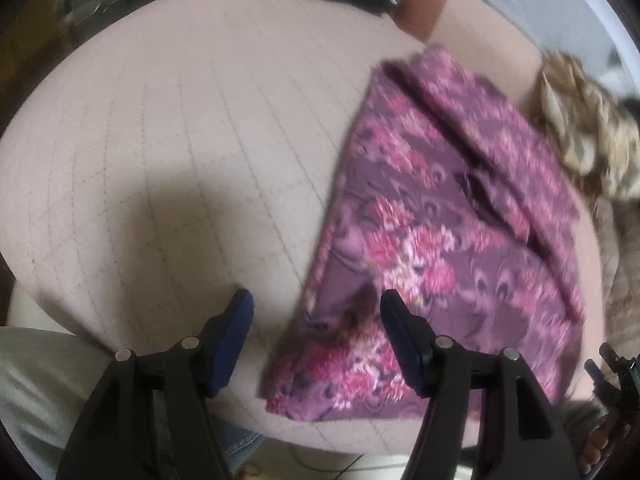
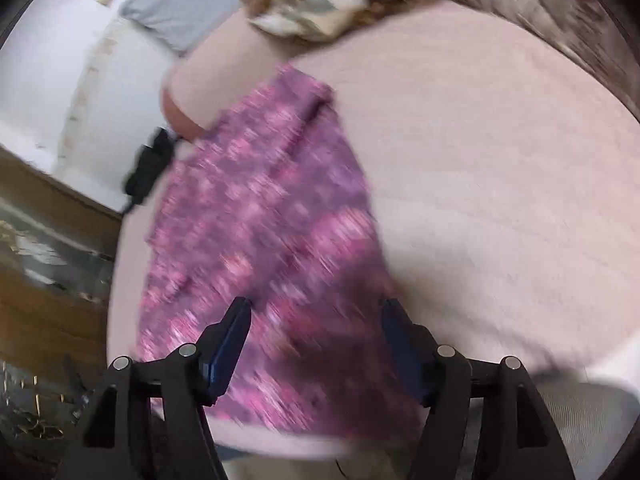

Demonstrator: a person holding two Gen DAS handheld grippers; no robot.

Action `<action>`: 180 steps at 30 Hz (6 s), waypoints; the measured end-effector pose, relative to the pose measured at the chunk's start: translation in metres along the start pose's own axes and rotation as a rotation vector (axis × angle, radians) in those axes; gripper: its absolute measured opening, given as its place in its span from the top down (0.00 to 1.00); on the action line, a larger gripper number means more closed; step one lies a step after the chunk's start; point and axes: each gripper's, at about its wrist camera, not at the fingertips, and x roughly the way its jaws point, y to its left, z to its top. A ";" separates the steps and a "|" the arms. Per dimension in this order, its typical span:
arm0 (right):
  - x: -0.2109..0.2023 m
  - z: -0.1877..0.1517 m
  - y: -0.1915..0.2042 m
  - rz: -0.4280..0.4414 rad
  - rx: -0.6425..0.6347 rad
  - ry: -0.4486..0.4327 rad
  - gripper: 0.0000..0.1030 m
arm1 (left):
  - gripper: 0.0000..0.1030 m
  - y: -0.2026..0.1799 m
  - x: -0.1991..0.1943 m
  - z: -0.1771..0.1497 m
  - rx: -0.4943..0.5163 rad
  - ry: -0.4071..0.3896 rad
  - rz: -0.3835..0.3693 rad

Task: Fold small clothes

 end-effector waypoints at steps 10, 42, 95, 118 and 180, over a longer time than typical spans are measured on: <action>0.016 -0.023 -0.031 -0.156 -0.022 0.177 0.60 | 0.54 -0.006 0.001 -0.011 0.028 0.031 -0.035; -0.057 0.001 -0.016 -0.211 -0.094 0.061 0.37 | 0.61 0.021 -0.072 0.009 0.028 -0.003 -0.046; 0.258 0.371 0.062 -0.126 -0.248 0.098 0.97 | 0.94 -0.170 0.198 0.397 0.183 0.018 -0.095; -0.005 0.026 -0.027 0.099 -0.038 -0.086 0.97 | 0.93 -0.005 0.001 0.040 -0.016 0.049 -0.215; -0.002 -0.010 -0.016 -0.103 -0.050 0.009 0.98 | 0.93 0.011 -0.021 0.022 -0.128 0.079 -0.295</action>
